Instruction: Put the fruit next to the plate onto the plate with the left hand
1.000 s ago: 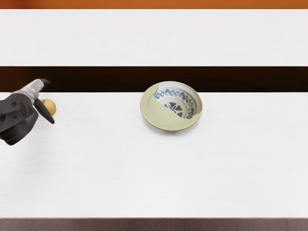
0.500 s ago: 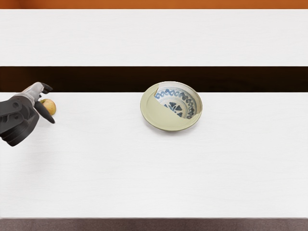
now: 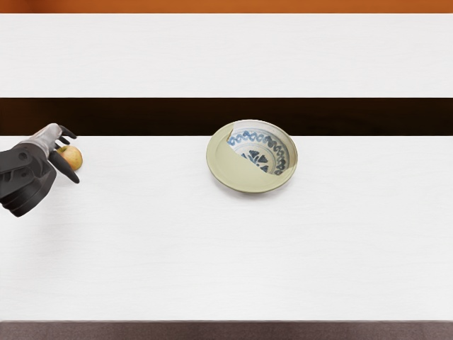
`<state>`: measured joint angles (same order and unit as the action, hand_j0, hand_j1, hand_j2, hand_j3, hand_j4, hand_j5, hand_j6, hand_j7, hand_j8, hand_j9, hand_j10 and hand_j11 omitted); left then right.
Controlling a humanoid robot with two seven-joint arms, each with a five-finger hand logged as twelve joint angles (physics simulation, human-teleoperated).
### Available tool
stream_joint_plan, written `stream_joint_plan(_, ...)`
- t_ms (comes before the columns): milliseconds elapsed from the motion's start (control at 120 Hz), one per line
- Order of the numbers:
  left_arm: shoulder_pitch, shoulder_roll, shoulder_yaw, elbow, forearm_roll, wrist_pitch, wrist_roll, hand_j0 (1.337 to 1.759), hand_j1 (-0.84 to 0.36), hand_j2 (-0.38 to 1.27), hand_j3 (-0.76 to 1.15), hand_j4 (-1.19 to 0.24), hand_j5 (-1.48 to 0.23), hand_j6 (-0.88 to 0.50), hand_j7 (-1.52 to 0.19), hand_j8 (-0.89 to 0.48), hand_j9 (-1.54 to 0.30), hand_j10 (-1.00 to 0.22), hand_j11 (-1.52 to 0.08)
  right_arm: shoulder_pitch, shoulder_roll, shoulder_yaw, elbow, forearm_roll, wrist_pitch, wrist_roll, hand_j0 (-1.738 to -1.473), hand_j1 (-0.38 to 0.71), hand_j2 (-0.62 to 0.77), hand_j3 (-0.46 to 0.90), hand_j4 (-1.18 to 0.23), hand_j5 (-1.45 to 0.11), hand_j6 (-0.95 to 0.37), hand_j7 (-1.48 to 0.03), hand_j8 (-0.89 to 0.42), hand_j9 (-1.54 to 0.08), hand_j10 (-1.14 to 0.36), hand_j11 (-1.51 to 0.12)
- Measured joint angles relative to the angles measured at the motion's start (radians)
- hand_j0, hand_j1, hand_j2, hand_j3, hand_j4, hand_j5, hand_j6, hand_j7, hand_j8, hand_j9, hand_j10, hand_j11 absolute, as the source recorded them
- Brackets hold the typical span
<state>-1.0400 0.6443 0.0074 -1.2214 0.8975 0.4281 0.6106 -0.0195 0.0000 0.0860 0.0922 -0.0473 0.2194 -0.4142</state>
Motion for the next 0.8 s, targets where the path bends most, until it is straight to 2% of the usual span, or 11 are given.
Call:
stream_joint_plan(350,-0.005,0.008,-0.002,-0.006,0.0,0.002,0.0,1.654,-0.11,0.11,0.01,-0.39,-0.51,-0.39,-0.51,-0.39,-0.51,-0.39,-0.51,0.0,0.0,0.0,0.0,0.0,0.0,0.0,-1.658,-0.35,0.0,0.0,0.0,0.0,0.0,0.0,0.0,0.0,0.0,0.0)
stream_joint_plan(800,-0.002,0.008,-0.003,-0.007,0.0,0.001,0.0,1.657,-0.19,0.12,0.0,-0.47,-0.62,-0.47,-0.61,-0.47,-0.61,-0.47,-0.61,0.0,0.0,0.0,0.0,0.0,0.0,0.0,-1.658,-0.35,0.0,0.0,0.0,0.0,0.0,0.0,0.0,0.0,0.0,0.0)
